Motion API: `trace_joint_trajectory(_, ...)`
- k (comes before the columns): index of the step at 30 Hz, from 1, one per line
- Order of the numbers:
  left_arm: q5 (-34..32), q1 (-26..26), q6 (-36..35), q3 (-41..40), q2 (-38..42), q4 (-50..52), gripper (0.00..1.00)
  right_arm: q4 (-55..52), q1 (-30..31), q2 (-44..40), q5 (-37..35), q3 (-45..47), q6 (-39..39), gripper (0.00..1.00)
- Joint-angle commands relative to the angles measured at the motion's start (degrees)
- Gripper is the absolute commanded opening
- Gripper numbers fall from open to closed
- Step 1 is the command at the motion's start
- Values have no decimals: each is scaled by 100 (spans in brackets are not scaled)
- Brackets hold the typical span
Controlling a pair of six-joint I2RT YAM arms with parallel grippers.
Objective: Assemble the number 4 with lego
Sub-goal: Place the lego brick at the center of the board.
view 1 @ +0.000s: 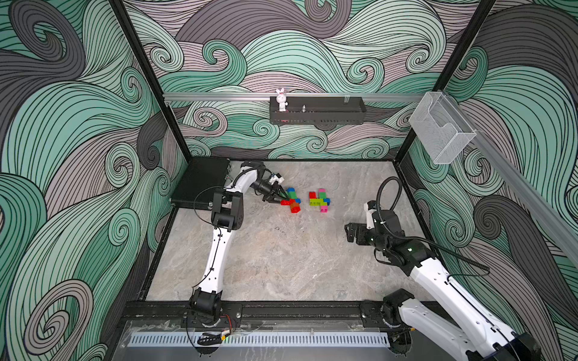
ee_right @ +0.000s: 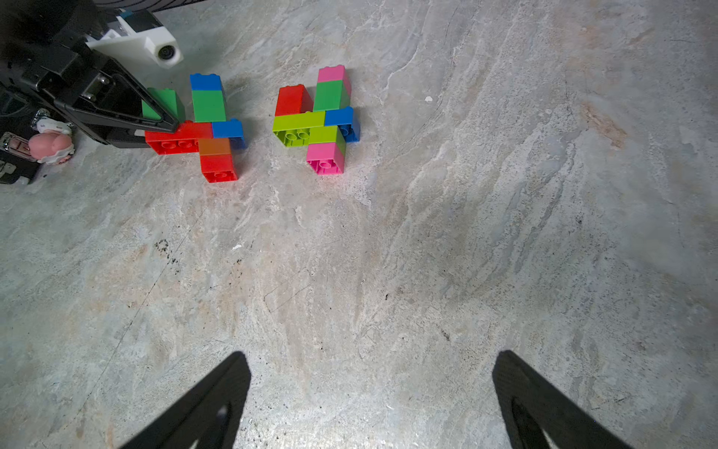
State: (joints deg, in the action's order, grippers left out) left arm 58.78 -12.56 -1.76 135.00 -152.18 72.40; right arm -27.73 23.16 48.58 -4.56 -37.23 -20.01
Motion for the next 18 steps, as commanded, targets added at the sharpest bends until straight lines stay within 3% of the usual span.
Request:
trace_joint_trajectory(1,222,85,121,176,-96,77,24,-101,-39,-59,-90,85,32,99)
trace_joint_trajectory(9,281,232,496,29,-112,-439,45,-117,-48,-131,-170,148,-38,99)
trace_joint_trajectory(18,74,363,917,-396,133,-1083,58,-136,-48,-157,-219,137,-56,99)
